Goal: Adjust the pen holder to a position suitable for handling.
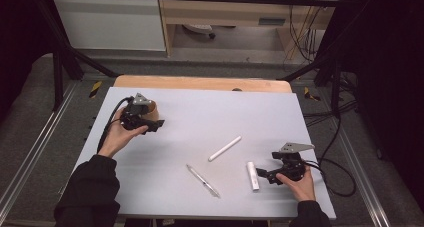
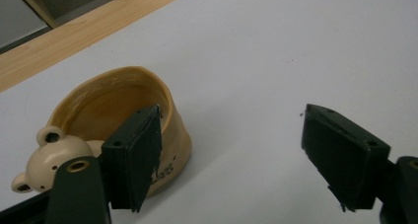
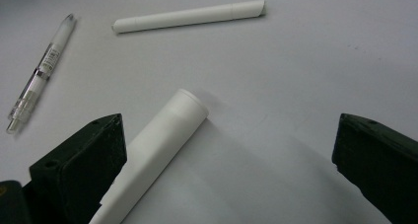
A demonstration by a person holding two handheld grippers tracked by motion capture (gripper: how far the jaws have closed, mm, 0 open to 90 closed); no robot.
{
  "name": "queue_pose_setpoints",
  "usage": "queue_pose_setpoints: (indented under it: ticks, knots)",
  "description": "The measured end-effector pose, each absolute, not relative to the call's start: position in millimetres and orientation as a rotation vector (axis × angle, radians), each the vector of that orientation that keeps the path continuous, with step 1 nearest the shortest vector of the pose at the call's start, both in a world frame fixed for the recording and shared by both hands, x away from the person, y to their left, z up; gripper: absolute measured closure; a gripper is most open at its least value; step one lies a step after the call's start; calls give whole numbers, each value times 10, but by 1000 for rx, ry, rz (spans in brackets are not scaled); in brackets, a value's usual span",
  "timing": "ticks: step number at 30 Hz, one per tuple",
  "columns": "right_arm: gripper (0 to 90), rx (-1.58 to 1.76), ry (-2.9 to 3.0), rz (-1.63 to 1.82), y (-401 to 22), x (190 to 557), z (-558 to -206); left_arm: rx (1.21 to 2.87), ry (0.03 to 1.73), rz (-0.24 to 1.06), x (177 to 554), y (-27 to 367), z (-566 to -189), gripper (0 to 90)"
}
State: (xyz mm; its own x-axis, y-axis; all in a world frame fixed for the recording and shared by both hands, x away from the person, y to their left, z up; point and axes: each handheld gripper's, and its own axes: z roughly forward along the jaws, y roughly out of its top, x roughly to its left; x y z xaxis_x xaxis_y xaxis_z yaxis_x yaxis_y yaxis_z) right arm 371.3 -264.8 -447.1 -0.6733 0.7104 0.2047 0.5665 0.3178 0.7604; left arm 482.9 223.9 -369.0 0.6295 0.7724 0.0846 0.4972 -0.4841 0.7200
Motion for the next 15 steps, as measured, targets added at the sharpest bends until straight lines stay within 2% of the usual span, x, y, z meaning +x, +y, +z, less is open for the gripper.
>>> queue_pose_setpoints:
  ticks: [2, 5, 15]
  knots:
    - [6, 1178, 2410, 1283, -2648, 3713, -4472, 2182, 985, 544, 4851, 2234, -3693, 262]
    - [6, 1179, 2410, 1285, -2646, 3715, -4473, 2187, 986, 547, 4896, 2232, -3716, 341]
    - [6, 1176, 2413, 1283, -2644, 3717, -4475, 2222, 992, 602, 5023, 2213, -3802, 446]
